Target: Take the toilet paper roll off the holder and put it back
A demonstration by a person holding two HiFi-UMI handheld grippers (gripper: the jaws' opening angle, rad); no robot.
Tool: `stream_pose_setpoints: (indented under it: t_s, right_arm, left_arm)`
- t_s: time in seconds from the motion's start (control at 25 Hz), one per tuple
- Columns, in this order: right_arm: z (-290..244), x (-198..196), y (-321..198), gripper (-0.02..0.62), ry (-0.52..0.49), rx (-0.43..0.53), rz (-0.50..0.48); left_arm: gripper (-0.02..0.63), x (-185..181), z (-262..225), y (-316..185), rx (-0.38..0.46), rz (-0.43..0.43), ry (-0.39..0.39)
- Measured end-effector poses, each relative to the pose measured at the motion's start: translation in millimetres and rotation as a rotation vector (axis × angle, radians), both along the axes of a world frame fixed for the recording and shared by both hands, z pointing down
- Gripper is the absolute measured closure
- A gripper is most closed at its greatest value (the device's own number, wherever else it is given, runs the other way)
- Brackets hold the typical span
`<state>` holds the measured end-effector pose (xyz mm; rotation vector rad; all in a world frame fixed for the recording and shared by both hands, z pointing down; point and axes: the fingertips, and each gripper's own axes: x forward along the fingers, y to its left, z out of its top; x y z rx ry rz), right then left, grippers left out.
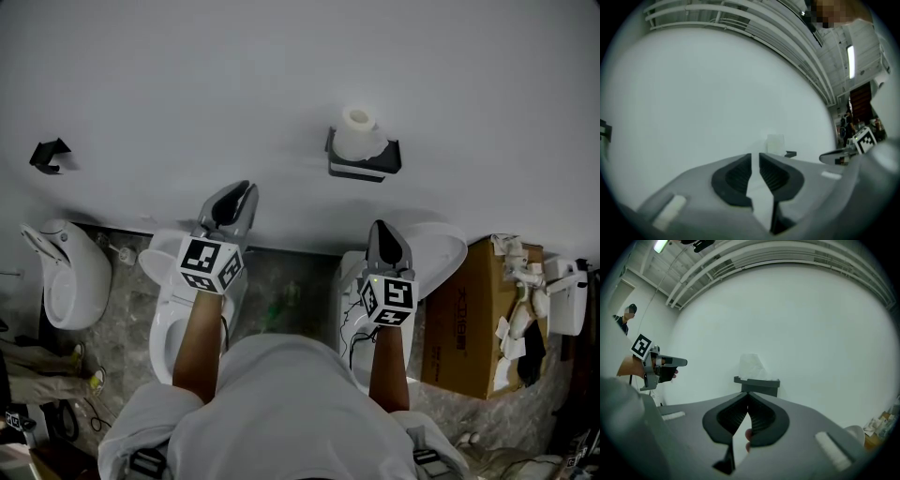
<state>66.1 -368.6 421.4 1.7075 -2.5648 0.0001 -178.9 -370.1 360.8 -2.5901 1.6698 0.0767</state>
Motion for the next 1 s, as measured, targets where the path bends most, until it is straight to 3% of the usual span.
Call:
stream_pose_setpoints:
  t_s: [0.36,1.0]
  right_arm:
    - [-4.1,-2.8,9.0,0.592,0.001,0.007,0.019]
    - [-15.2,-3.5,8.0,0.592,-0.002,0.029,0.025]
  left_arm:
    - [0.606,-7.2,2.9,8.9,-0.002,0.002,0.020]
    - [0.606,-9.5,-3.2,8.1,0.013,0.004,0.020]
